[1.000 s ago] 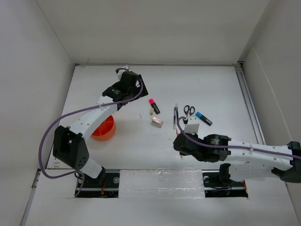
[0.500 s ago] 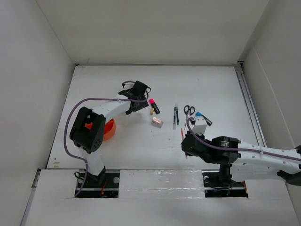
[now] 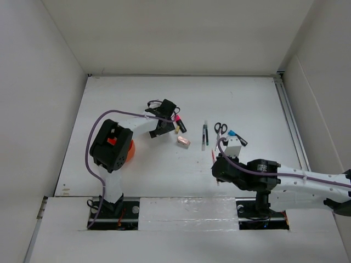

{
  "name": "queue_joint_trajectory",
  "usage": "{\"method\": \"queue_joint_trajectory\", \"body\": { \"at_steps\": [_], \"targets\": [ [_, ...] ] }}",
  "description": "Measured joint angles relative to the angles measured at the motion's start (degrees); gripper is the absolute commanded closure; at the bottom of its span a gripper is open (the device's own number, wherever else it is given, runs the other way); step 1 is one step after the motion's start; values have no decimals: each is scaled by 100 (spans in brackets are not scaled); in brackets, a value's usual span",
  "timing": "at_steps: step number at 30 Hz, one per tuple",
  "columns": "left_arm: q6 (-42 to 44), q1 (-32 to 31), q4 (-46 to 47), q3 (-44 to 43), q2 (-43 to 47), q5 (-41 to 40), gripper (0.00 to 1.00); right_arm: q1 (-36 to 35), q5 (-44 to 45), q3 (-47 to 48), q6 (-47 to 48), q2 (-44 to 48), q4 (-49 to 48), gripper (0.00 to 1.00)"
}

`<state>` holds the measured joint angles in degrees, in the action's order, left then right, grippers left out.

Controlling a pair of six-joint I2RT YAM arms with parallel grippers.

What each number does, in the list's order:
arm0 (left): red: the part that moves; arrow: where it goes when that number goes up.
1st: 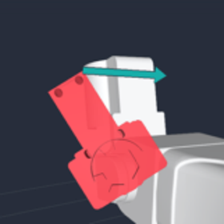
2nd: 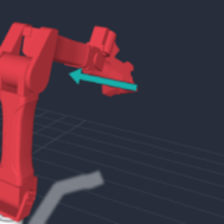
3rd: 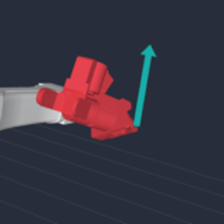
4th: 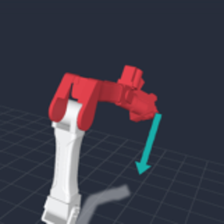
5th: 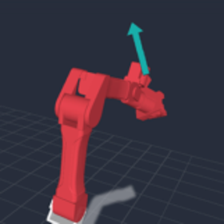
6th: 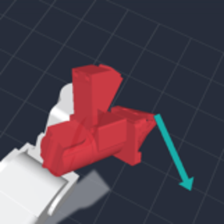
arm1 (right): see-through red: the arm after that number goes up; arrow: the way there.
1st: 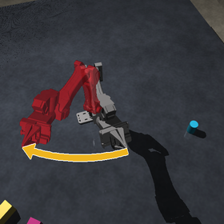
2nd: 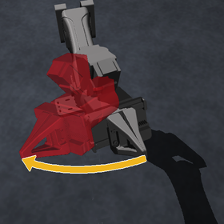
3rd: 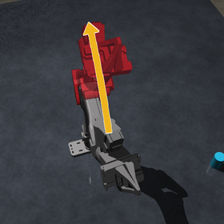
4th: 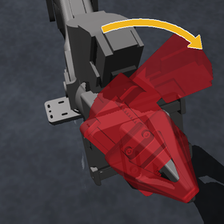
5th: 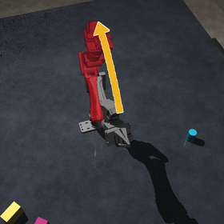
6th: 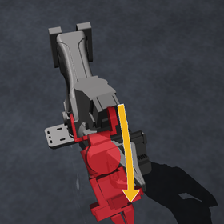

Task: Sort the stationery into containers
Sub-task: Close the pen cap on the pen.

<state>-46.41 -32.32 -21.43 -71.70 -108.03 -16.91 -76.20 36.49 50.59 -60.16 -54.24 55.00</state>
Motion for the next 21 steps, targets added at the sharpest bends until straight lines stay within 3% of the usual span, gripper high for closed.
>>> {"method": "queue_joint_trajectory", "body": {
  "at_steps": [5,8,11,21],
  "targets": [
    [28,0,46,-9,-61,9,42,0,0,-22,0,37,-7,100],
    [24,0,46,-9,-61,15,52,0,0,-22,0,37,-7,100],
    [26,7,39,-7,-66,35,55,0,0,-24,0,37,-9,100],
    [24,-85,-98,-118,-168,-118,55,0,-4,-92,0,177,-15,100]
  ]
}}
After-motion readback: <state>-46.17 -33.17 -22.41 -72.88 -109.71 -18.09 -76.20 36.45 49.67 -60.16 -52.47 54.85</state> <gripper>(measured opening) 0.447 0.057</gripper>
